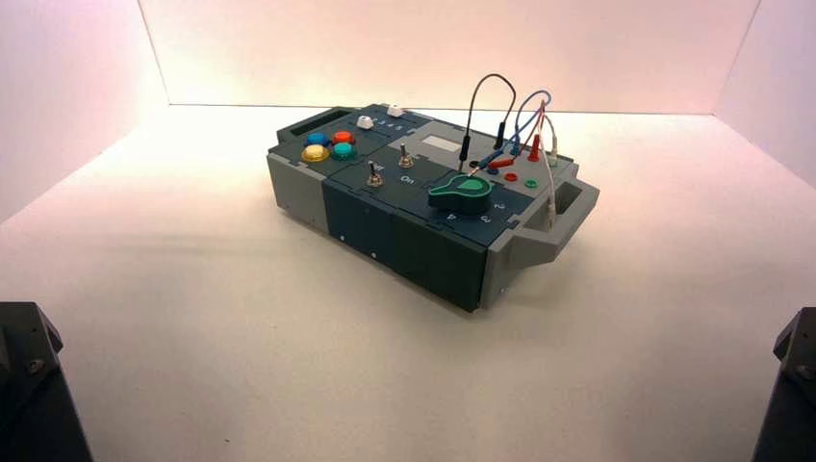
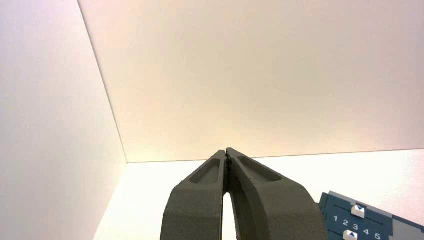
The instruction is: Flip the top switch on with the left gripper.
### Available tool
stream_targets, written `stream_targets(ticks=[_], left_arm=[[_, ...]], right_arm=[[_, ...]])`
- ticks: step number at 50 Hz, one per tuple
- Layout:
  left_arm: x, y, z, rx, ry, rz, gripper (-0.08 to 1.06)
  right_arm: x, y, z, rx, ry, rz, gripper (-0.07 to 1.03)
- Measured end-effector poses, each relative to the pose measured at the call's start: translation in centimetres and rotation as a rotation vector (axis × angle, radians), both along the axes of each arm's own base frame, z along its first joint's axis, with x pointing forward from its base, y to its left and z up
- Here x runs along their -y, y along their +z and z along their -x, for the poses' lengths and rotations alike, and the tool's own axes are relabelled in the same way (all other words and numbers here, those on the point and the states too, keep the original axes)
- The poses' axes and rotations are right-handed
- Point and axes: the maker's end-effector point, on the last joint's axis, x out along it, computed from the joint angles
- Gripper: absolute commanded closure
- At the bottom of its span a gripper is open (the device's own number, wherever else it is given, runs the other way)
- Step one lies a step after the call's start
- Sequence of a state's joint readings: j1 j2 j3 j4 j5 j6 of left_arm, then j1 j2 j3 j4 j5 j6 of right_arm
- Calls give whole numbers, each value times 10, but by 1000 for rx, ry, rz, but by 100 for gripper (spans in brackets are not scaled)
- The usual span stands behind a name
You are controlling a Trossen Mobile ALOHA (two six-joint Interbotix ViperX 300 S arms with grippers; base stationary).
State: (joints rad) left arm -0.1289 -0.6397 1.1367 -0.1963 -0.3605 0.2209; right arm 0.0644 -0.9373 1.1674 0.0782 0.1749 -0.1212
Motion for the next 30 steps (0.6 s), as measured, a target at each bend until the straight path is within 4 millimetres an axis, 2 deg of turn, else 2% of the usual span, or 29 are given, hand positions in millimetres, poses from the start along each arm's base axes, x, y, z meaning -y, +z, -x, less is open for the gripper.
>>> stream_targets(ticks=[24, 30], left_arm=[[5, -1, 0, -11, -16, 1, 101], [17, -13, 2, -123, -67, -8, 101]], right_arm=[[-4, -9, 4, -57, 11, -21, 98], [-7, -17, 8, -142, 16, -41, 98]])
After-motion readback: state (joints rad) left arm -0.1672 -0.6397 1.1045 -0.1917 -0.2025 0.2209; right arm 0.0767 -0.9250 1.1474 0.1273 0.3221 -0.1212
